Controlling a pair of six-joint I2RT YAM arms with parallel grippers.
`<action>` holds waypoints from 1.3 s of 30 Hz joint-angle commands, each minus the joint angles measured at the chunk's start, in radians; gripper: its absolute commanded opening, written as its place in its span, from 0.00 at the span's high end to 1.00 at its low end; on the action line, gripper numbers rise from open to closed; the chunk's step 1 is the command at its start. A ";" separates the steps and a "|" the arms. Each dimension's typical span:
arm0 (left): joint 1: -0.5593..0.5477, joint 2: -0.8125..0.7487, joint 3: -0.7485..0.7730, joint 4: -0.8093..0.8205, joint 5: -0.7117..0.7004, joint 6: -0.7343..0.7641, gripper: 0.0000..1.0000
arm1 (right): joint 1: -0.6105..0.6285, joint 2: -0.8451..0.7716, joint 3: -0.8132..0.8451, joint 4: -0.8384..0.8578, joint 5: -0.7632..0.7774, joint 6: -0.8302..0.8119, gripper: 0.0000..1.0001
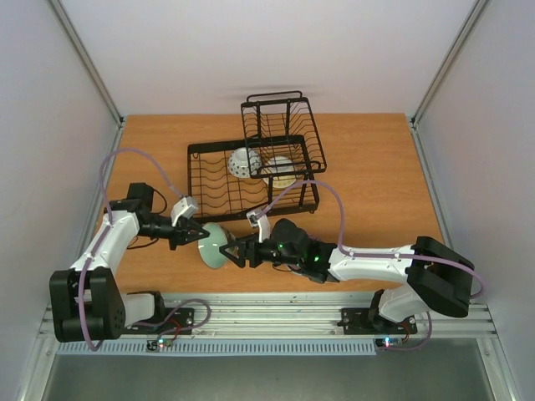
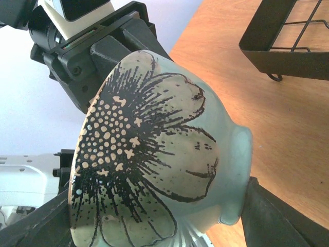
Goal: Load the bowls into the dish rack
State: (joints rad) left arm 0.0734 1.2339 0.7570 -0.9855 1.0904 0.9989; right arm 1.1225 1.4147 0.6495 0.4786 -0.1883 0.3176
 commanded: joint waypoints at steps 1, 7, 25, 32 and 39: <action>-0.009 -0.025 -0.008 0.010 0.119 -0.024 0.99 | 0.020 -0.001 0.033 0.066 -0.092 -0.029 0.98; -0.010 -0.071 -0.046 0.131 0.077 -0.119 0.64 | 0.082 -0.049 0.155 -0.274 0.084 -0.172 0.99; 0.086 -0.234 -0.219 0.842 -0.506 -0.769 0.28 | 0.142 0.234 0.776 -0.989 0.686 -0.635 0.99; 0.225 -0.208 -0.224 0.936 -0.585 -0.902 0.26 | 0.112 0.476 1.051 -1.062 0.839 -0.772 0.99; 0.262 -0.198 -0.225 0.958 -0.592 -0.937 0.25 | 0.060 0.702 1.324 -1.190 0.899 -0.842 0.99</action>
State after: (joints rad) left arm 0.3225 1.0222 0.5411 -0.1070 0.5194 0.1062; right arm 1.2110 2.0342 1.8263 -0.6411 0.5949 -0.4496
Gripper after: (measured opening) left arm 0.745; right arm 0.736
